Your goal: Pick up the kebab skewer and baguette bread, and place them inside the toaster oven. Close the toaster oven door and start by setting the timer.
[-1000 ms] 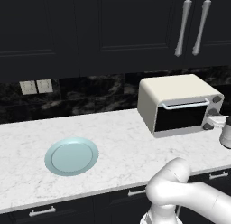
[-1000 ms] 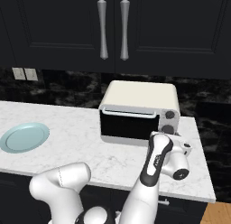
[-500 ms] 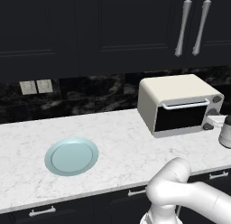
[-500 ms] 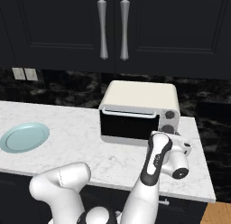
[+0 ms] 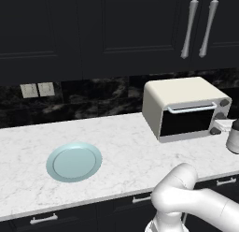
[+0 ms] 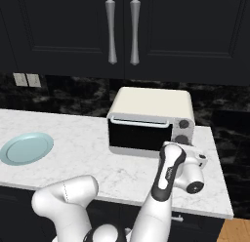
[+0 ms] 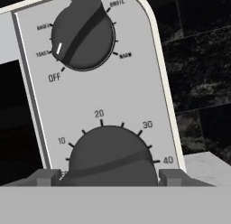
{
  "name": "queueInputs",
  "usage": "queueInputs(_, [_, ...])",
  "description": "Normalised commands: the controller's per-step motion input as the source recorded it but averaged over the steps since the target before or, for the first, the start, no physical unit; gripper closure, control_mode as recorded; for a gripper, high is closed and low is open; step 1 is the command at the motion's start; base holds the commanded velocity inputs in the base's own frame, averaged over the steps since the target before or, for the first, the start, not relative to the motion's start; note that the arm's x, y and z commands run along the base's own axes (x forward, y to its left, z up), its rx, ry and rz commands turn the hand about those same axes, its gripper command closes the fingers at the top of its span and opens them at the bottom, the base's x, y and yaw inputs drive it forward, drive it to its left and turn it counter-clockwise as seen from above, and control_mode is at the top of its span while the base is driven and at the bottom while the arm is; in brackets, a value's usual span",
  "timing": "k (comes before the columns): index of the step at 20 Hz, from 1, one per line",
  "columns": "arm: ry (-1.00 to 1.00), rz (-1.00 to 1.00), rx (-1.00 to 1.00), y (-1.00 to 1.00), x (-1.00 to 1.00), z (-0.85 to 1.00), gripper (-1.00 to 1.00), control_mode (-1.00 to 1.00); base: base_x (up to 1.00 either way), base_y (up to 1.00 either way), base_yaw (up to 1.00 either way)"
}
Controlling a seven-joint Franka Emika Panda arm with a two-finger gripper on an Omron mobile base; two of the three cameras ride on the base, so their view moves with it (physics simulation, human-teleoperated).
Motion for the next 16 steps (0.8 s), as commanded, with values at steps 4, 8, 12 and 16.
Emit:
queueInputs(4, [0.00, 0.00, 0.00, 0.00, 0.00, 0.00, 1.00, -1.00, 0.00, 0.00, 0.00])
queueInputs(8, [0.00, 0.00, 0.00, 0.00, 0.00, 0.00, 1.00, -1.00, 0.00, 0.00, 0.00])
queueInputs(12, [0.00, 0.00, 0.00, 0.00, -0.18, 0.00, 1.00, -1.00, 0.00, 0.00, 0.00])
queueInputs(16, [-0.01, -0.01, 0.09, 0.00, -0.30, 0.00, 1.00, -1.00, 0.00, 0.00, 0.00])
